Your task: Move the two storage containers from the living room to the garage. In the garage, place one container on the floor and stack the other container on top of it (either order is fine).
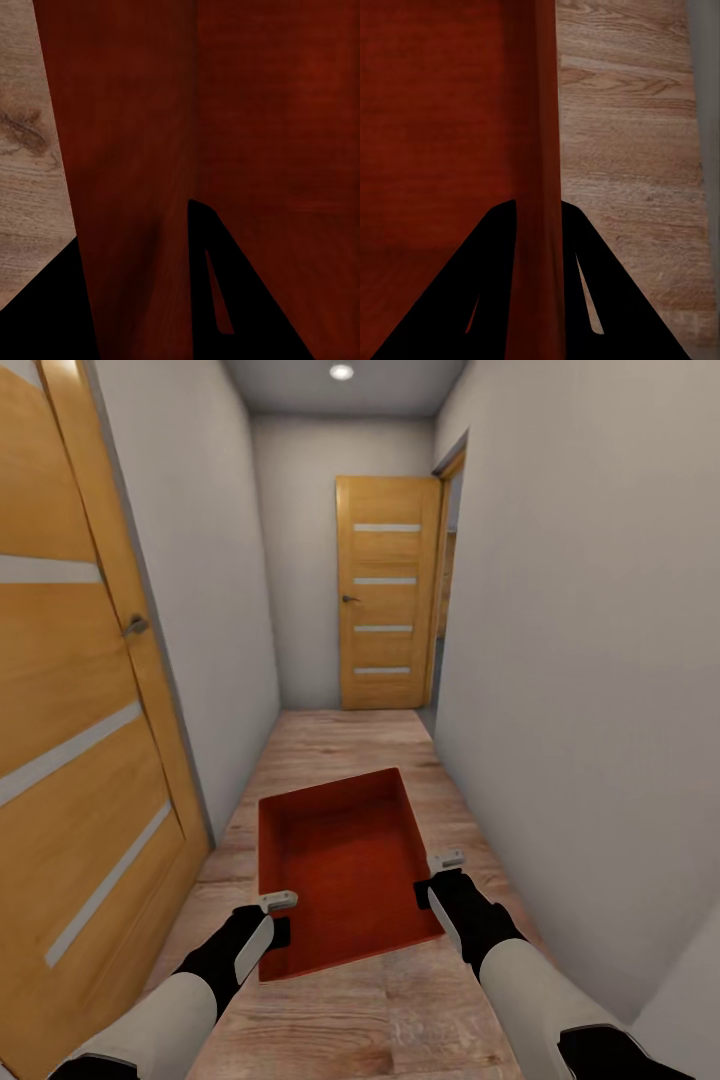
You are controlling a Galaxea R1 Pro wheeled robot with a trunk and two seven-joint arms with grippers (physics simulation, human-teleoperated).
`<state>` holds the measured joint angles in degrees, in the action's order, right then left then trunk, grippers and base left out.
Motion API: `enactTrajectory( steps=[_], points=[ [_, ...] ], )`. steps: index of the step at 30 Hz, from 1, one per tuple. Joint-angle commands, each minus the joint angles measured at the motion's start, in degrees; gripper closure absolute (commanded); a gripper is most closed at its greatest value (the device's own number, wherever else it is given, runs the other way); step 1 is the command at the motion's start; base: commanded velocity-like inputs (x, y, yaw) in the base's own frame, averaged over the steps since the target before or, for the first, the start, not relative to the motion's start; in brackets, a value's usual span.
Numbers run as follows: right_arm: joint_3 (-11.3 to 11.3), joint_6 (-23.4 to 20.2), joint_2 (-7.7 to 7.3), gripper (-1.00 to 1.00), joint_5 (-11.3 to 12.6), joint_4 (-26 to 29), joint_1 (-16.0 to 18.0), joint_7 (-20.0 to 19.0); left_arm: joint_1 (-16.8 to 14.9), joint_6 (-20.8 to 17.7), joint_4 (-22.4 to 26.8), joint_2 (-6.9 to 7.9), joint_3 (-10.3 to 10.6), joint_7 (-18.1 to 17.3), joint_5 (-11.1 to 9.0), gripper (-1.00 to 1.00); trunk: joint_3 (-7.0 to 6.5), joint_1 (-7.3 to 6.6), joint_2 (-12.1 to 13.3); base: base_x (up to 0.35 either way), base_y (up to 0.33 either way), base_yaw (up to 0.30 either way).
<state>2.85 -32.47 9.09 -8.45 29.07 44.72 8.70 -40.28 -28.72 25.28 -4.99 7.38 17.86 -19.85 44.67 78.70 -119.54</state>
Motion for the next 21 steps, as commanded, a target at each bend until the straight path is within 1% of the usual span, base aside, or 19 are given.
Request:
enactTrajectory(
  steps=[1, 21],
  points=[
    [-0.3, 0.3, -0.04, 1.00, 4.4, 1.0, 0.0, -1.8, 0.0, 0.0, -0.1, 0.07, -0.6, 0.0, -0.5, 1.00, 0.00, 0.00, 0.0, 0.308, 0.000, 0.000],
    [-0.3, 0.3, -0.04, 1.00, 4.3, 1.0, 0.0, -1.8, 0.0, 0.0, -0.1, 0.07, -0.6, 0.0, -0.5, 1.00, 0.00, 0.00, 0.0, 0.308, 0.000, 0.000]
  ],
)
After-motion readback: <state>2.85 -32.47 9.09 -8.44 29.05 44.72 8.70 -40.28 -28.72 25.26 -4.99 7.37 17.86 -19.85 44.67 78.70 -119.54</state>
